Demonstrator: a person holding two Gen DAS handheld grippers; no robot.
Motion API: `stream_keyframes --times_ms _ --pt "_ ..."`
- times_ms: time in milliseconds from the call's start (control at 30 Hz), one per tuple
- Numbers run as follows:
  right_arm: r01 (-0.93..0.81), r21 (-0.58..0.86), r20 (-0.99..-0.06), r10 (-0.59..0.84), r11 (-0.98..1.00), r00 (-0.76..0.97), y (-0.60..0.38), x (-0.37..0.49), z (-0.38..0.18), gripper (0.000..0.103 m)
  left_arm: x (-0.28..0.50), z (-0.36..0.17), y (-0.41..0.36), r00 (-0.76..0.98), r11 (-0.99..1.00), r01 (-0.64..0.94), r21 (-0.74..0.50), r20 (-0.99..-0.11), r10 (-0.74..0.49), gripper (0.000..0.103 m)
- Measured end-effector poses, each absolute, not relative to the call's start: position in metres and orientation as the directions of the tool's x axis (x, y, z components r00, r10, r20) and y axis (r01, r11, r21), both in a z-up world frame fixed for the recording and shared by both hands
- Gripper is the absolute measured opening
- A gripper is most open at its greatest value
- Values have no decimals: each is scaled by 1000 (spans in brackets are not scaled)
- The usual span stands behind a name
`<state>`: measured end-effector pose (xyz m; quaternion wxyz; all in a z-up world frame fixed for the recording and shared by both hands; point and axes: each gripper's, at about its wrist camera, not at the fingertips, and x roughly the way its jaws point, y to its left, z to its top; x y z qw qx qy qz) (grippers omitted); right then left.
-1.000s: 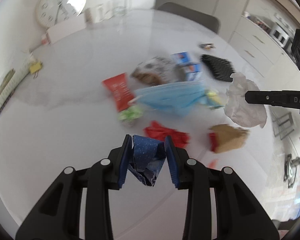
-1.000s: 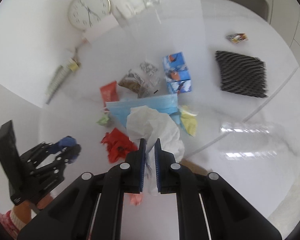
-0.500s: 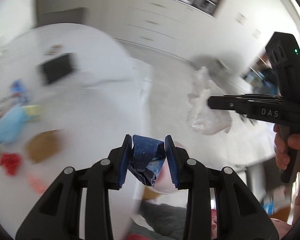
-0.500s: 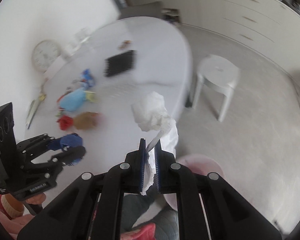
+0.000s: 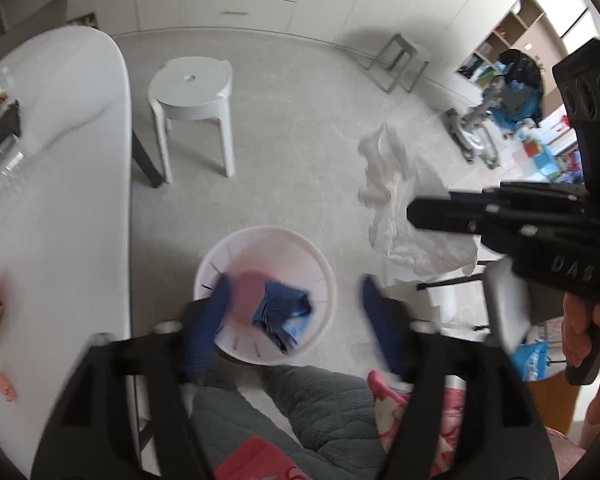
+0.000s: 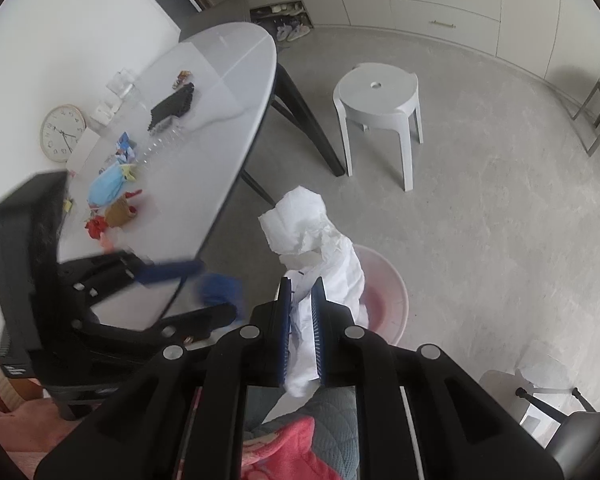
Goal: Collect trash
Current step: 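Carry both items to the wastebasket and open both tools to drop them, then grasp the brown paper bag with the left tool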
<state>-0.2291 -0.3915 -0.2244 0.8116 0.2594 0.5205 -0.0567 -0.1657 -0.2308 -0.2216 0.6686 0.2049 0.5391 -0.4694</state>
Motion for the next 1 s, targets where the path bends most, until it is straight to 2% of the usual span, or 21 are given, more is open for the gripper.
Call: stream_keyframes --times_ms 100,167,233,433,467,500,567,700,1000 --pt "350 371 -877 200 860 437 -396 -230 -234 12 -165 -210 -230 32 488 853 -188 -913 -407 84" --pt "340 379 -878 218 861 427 -398 -229 -240 12 -158 -205 -225 78 506 850 -149 -913 -400 85" --pt "330 382 -880 232 863 413 -398 -226 -245 12 -154 -200 -223 106 521 844 -125 -914 -392 91" --pt "283 380 -896 274 881 350 -382 -214 -265 13 -146 -184 -214 187 565 822 -69 -905 -383 93" --pt "272 375 -901 280 886 331 -378 -212 -269 26 -145 -183 -215 197 571 818 -63 -903 -382 93" --pt "264 363 -910 279 894 306 -372 -208 -273 60 -143 -181 -212 205 576 815 -59 -901 -383 93" --pt "270 300 -935 226 915 274 -362 -203 -276 99 -139 -180 -203 220 591 805 -55 -897 -384 94" --pt "271 218 -951 141 938 275 -350 -195 -271 101 -126 -173 -190 246 616 786 -51 -888 -388 95" --pt "329 234 -940 126 915 318 -350 -174 -258 101 -97 -166 -147 287 678 733 -47 -883 -371 95"
